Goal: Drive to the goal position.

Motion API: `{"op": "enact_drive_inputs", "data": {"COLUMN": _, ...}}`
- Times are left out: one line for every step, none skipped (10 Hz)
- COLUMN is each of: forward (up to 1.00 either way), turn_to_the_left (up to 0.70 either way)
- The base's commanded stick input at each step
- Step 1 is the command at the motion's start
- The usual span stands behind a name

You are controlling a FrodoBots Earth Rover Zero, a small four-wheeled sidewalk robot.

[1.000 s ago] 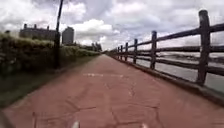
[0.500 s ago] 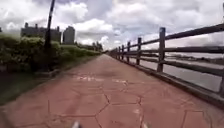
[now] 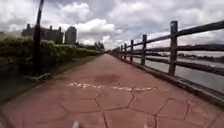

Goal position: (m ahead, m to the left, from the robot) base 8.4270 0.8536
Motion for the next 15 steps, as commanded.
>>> {"op": "enact_drive_inputs", "data": {"forward": 1.0, "turn_to_the_left": 0.0}}
{"op": "enact_drive_inputs", "data": {"forward": 1.0, "turn_to_the_left": 0.0}}
{"op": "enact_drive_inputs", "data": {"forward": 1.0, "turn_to_the_left": 0.0}}
{"op": "enact_drive_inputs", "data": {"forward": 1.0, "turn_to_the_left": 0.0}}
{"op": "enact_drive_inputs", "data": {"forward": 1.0, "turn_to_the_left": 0.0}}
{"op": "enact_drive_inputs", "data": {"forward": 1.0, "turn_to_the_left": 0.0}}
{"op": "enact_drive_inputs", "data": {"forward": 1.0, "turn_to_the_left": 0.0}}
{"op": "enact_drive_inputs", "data": {"forward": 1.0, "turn_to_the_left": 0.0}}
{"op": "enact_drive_inputs", "data": {"forward": 1.0, "turn_to_the_left": 0.0}}
{"op": "enact_drive_inputs", "data": {"forward": 1.0, "turn_to_the_left": 0.0}}
{"op": "enact_drive_inputs", "data": {"forward": 1.0, "turn_to_the_left": 0.0}}
{"op": "enact_drive_inputs", "data": {"forward": 1.0, "turn_to_the_left": 0.0}}
{"op": "enact_drive_inputs", "data": {"forward": 1.0, "turn_to_the_left": 0.0}}
{"op": "enact_drive_inputs", "data": {"forward": 1.0, "turn_to_the_left": 0.0}}
{"op": "enact_drive_inputs", "data": {"forward": 1.0, "turn_to_the_left": 0.0}}
